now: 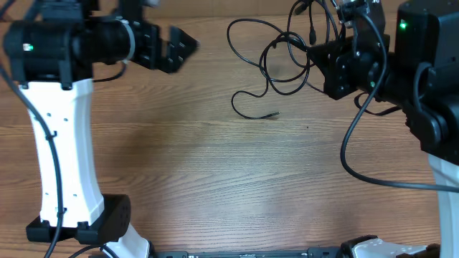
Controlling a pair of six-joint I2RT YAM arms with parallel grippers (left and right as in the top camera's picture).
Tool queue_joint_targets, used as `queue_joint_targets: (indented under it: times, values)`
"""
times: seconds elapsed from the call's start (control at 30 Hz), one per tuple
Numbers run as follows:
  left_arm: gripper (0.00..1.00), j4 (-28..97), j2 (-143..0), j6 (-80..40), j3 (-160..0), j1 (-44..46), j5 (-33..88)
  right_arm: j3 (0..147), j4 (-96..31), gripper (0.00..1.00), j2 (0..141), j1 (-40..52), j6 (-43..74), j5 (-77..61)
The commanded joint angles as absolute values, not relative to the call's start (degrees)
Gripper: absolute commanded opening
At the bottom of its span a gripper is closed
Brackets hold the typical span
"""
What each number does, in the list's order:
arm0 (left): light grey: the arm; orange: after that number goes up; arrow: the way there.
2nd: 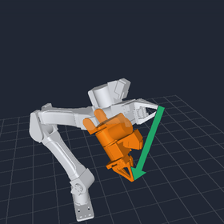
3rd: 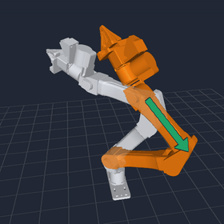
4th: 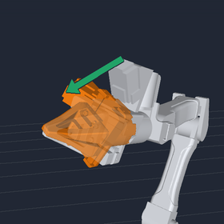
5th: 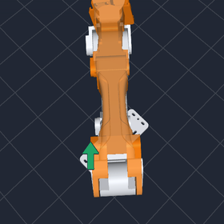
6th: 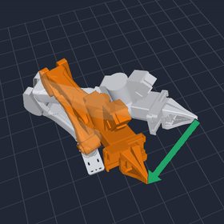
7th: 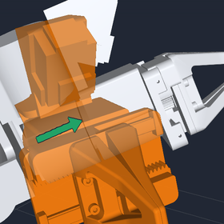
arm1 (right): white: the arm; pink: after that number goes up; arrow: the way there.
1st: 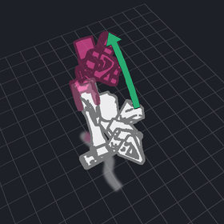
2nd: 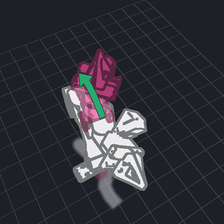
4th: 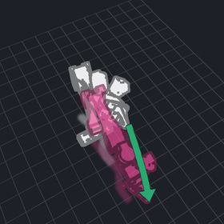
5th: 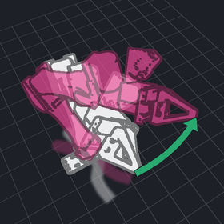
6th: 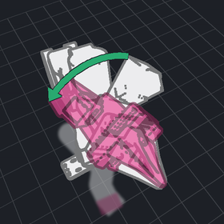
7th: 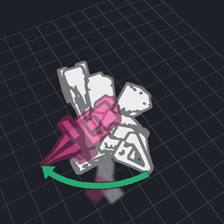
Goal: Untangle cables
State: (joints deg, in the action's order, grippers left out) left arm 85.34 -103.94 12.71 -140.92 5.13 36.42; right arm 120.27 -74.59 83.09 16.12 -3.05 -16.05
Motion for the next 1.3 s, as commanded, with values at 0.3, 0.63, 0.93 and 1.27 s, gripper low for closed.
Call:
queue_joint_targets:
  times: [0.3, 0.63, 0.93, 1.27]
  values:
    - [1.00, 83.70, -110.67, 31.07, -141.12, 13.41, 40.62, 121.32, -75.02, 0.04, 75.50, 16.08, -3.22, -18.85]
    - [0.98, 77.01, -116.64, 25.61, -141.12, 16.71, 42.46, 121.32, -78.43, 0.04, 74.37, 16.08, -3.22, -25.21]
    - [0.04, 74.87, -116.51, 11.35, -141.12, 17.50, 29.54, 121.32, -82.39, 0.04, 74.35, 16.08, -3.86, -26.11]
    - [0.04, 94.41, -108.49, -3.60, -141.14, 1.72, -5.41, 121.32, -77.49, 0.04, 71.61, 8.73, -5.32, -9.78]
